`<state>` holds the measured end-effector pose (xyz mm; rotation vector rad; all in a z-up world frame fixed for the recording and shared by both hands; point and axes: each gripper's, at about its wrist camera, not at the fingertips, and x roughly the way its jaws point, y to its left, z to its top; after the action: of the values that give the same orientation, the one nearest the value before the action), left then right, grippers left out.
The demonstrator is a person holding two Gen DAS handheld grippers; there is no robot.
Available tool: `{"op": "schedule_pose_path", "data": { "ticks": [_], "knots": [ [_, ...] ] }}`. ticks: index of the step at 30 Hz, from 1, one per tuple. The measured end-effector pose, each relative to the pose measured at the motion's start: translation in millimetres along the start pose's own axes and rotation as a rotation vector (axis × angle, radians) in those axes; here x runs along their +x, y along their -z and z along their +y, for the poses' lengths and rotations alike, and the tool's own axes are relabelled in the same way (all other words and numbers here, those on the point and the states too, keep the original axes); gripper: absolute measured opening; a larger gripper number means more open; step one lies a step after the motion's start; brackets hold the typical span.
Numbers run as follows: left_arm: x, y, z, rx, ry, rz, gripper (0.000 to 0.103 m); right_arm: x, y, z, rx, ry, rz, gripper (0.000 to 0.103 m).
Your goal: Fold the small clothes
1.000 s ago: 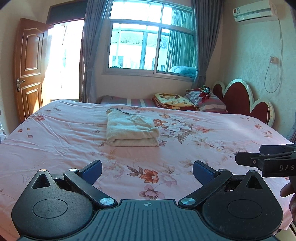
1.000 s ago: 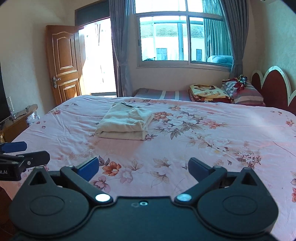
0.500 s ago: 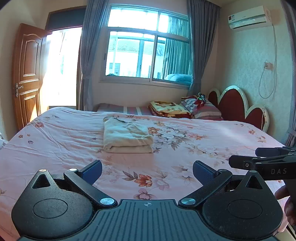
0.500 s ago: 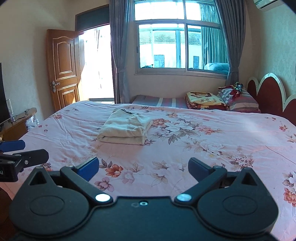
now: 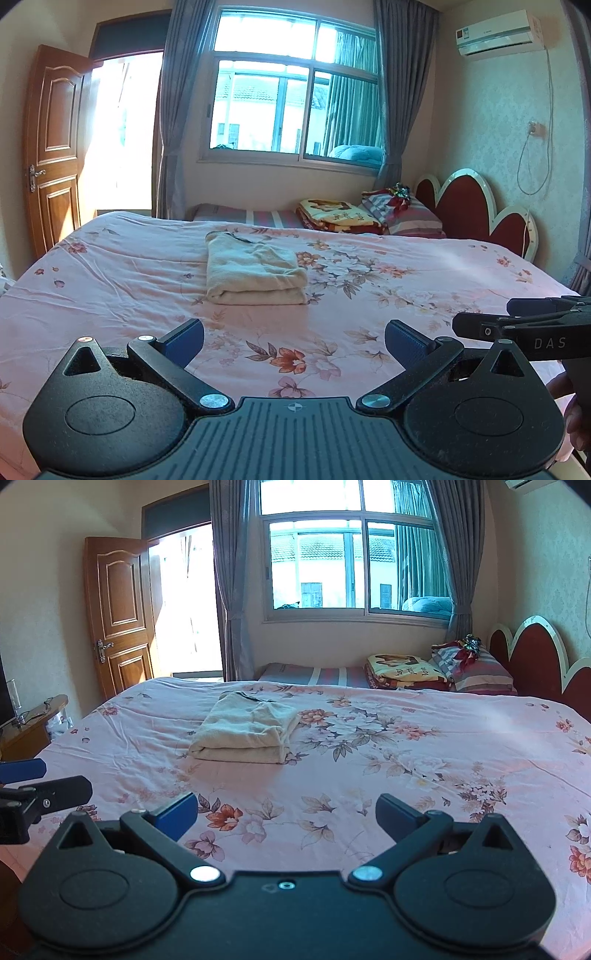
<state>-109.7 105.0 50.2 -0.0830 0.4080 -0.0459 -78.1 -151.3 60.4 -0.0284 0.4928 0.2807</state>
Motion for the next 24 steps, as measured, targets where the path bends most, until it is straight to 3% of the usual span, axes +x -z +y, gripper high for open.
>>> {"op": "schedule_pose_path", "data": {
  "ticks": [24],
  "knots": [
    [3.2,-1.1,4.1,0.009,-0.012,0.005,0.103,7.6,-3.8,6.2,-0.009,-0.012,0.007,0.102]
  ]
}}
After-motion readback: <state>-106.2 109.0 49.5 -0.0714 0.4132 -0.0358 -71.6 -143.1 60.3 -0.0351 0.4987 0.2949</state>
